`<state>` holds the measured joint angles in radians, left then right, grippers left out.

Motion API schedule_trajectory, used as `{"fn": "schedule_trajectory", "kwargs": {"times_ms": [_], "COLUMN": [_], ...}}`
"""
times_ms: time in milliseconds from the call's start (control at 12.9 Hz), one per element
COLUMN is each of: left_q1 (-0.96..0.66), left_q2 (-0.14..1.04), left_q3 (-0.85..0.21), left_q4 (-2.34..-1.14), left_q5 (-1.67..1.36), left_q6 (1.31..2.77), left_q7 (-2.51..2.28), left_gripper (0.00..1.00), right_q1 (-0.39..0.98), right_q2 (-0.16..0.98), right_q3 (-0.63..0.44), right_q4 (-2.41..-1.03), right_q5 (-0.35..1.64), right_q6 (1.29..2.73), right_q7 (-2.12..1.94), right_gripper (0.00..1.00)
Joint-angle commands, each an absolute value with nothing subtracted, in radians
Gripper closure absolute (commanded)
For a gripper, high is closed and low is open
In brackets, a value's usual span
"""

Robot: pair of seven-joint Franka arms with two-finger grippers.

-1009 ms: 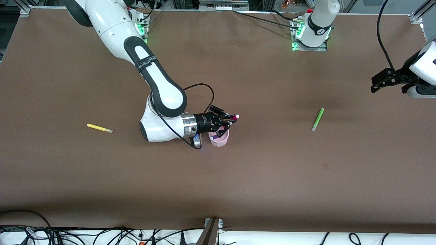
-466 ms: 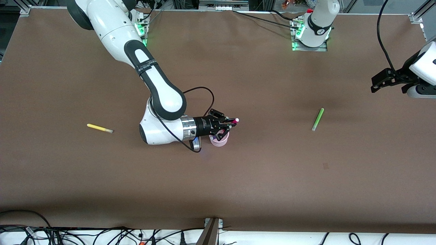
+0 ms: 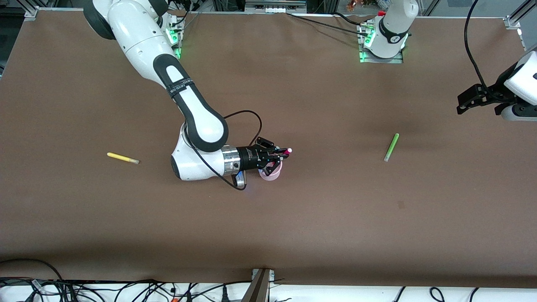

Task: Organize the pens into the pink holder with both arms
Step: 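Lower the pink marker into the pink holder and open the right gripper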

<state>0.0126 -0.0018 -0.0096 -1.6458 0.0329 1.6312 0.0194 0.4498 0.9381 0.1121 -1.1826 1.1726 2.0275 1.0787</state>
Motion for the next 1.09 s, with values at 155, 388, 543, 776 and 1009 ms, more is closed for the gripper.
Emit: {"fn": "schedule_trajectory", "kwargs": {"times_ms": [155, 388, 543, 776, 1009], "left_q1": [0.011, 0.011, 0.011, 0.011, 0.011], "left_q2": [-0.002, -0.002, 0.000, 0.000, 0.000], "left_q3": [-0.003, -0.003, -0.003, -0.003, -0.003], "left_q4": [-1.638, -1.637, -1.637, -1.637, -1.637], "left_q5": [0.014, 0.014, 0.014, 0.014, 0.014], "left_q6": [1.632, 1.632, 1.632, 1.632, 1.632], "left_q7": [0.021, 0.021, 0.021, 0.021, 0.021], "left_gripper": [0.00, 0.00, 0.00, 0.00, 0.00], "right_q1": [0.434, 0.426, 0.426, 0.425, 0.422], "right_q2": [0.968, 0.968, 0.968, 0.965, 0.951], "right_q3": [0.115, 0.115, 0.115, 0.115, 0.109], "right_q4": [-1.143, -1.143, -1.141, -1.140, -1.140], "right_q5": [1.183, 1.183, 1.183, 1.183, 1.170], "right_q6": [2.016, 2.011, 2.011, 2.010, 2.005], "right_q7": [1.062, 1.052, 1.052, 1.052, 1.054], "right_gripper": [0.93, 0.63, 0.58, 0.45, 0.28]}}
